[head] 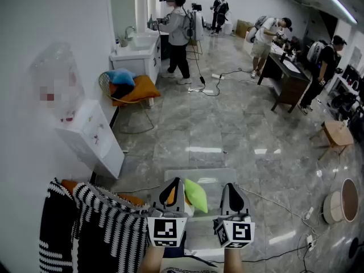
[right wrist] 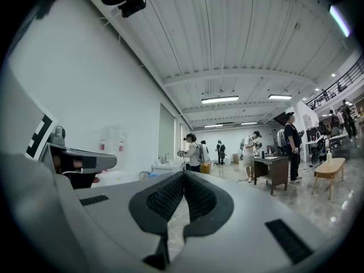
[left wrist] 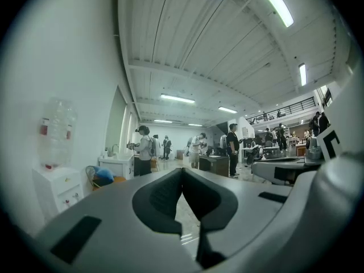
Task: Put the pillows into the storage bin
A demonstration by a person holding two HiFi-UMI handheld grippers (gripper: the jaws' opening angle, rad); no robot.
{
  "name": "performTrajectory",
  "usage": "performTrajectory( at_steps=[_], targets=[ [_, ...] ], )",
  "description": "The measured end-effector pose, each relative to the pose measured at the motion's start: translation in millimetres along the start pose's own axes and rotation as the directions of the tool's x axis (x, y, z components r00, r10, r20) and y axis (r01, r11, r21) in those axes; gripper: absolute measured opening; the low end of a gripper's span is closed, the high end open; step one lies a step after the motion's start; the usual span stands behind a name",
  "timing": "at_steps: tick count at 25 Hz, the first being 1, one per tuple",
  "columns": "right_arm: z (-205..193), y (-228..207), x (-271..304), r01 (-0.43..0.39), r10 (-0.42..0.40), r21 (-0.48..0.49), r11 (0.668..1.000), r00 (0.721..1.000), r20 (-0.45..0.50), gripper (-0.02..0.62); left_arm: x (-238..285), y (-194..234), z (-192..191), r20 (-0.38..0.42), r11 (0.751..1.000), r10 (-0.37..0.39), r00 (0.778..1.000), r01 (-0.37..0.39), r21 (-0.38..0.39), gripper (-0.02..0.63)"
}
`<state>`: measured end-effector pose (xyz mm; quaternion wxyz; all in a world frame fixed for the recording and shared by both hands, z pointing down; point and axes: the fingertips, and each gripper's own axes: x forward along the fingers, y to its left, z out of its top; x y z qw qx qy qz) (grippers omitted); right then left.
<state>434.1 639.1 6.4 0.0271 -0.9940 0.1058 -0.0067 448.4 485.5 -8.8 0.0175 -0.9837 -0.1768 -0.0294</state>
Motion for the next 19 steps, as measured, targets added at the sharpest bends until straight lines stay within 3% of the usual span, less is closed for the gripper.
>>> performTrajectory(
  at_steps=[19],
  targets=[
    [6.7,20.1,1.9,0.021,-0.021,-0.01,1.0,1.0,0.011,0.011,-10.8,27.6,2.9,0.004,1.0,0.003,1.0,-0.003,-0.018,0.014]
  ],
)
